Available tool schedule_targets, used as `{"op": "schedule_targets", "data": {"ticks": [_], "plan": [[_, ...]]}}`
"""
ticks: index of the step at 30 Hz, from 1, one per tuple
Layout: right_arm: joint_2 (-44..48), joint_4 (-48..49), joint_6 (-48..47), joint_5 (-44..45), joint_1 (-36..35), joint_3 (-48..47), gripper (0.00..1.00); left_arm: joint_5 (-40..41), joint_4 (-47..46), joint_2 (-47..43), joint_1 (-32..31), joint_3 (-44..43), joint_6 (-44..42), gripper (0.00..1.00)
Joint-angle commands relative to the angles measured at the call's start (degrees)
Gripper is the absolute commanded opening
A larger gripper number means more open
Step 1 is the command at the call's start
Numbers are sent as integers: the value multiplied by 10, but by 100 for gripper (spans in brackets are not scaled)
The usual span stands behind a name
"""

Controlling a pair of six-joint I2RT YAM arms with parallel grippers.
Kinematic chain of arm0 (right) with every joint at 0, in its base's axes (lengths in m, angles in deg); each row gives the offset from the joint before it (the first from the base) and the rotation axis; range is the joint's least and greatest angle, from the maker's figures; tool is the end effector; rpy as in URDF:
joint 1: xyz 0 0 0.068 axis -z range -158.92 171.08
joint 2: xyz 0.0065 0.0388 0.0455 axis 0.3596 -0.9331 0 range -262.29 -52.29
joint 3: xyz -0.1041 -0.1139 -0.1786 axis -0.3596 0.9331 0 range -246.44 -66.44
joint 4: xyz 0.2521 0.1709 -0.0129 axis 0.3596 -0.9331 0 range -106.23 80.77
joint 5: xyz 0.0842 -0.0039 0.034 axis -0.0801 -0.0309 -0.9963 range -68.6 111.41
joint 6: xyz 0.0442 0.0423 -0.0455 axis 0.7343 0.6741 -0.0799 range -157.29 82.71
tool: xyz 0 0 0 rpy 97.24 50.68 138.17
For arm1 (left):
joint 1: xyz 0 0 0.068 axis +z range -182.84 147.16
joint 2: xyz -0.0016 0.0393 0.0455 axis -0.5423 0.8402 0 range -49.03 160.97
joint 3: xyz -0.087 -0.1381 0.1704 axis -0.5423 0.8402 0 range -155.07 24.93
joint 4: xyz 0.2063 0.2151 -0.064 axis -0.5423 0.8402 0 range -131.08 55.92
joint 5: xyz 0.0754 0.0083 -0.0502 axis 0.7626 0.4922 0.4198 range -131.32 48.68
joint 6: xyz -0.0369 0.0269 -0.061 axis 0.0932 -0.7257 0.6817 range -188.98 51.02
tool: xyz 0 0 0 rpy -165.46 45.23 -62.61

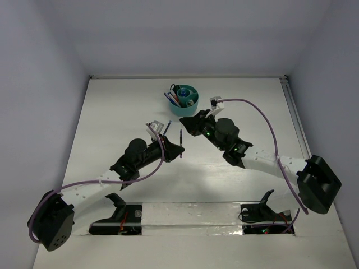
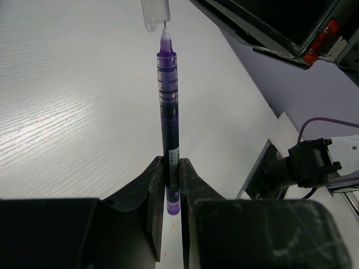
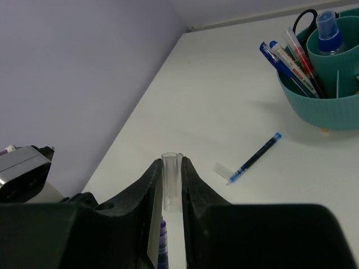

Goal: Sort the stationery into containers
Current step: Close the pen cap on the pen.

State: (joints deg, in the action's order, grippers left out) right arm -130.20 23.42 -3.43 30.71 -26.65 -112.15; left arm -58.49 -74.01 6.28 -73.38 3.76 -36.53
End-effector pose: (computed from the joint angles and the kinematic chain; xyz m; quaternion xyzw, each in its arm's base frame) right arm 0.2692 0.2804 0.2311 -0.0276 0.7038 0.4190 0.5730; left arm 0.2168 -0.2105 0.1826 0.1540 0.6974 -0.4971 0.4927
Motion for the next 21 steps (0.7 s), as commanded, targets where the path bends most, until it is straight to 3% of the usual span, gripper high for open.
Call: {"op": "schedule_targets", "data": {"ticks": [1,21], "plan": [[3,49,-6,10,-6,-22,0,-2,-25,-11,-3,-6,-4,0],[0,59,-6,7,-17,-7,0,12,-15,-22,-3,-7,-8,0]]}}
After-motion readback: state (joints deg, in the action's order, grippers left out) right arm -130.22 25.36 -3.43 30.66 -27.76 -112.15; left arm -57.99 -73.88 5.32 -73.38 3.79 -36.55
